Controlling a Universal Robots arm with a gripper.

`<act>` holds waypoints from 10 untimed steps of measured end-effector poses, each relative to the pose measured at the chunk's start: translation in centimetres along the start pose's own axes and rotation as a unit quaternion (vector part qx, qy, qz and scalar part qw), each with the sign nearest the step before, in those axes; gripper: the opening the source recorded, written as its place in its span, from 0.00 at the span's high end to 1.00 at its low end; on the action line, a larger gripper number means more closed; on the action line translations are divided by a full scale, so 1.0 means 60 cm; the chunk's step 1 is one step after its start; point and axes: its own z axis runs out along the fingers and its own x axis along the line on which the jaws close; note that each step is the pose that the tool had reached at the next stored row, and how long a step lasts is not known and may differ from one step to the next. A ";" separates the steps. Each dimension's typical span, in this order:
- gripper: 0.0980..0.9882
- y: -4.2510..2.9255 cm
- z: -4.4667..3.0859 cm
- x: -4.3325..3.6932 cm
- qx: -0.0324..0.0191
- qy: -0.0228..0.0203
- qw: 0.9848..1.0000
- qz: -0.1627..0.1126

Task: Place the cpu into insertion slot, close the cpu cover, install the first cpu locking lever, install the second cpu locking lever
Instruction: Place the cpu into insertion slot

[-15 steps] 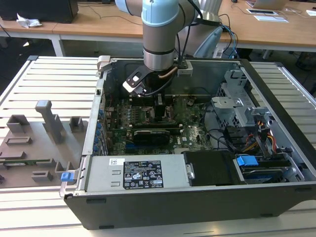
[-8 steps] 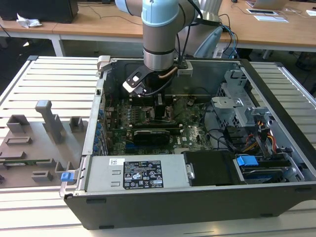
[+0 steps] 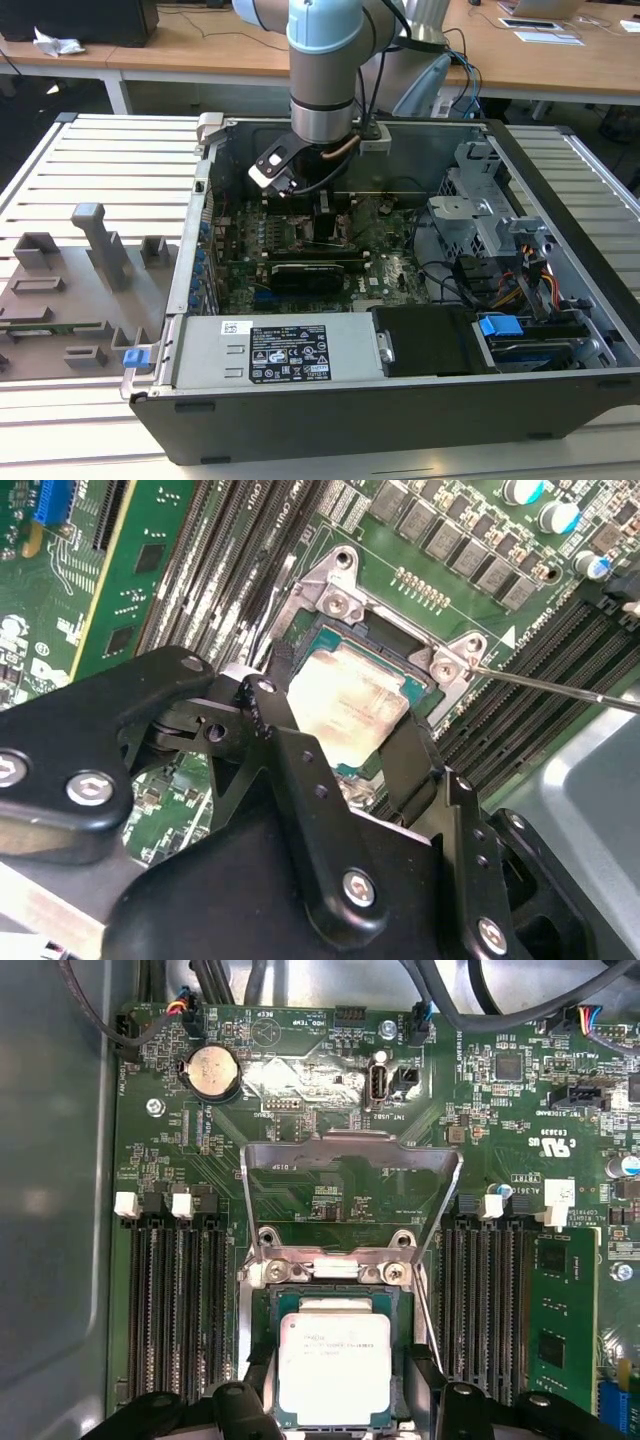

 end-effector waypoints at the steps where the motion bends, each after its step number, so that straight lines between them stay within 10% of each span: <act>1: 0.41 0.000 -0.002 0.000 0.000 0.000 1.000 0.000; 4: 0.41 0.001 -0.008 0.004 0.000 0.000 1.000 0.000; 10: 0.78 0.000 -0.012 0.005 0.000 0.000 1.000 0.000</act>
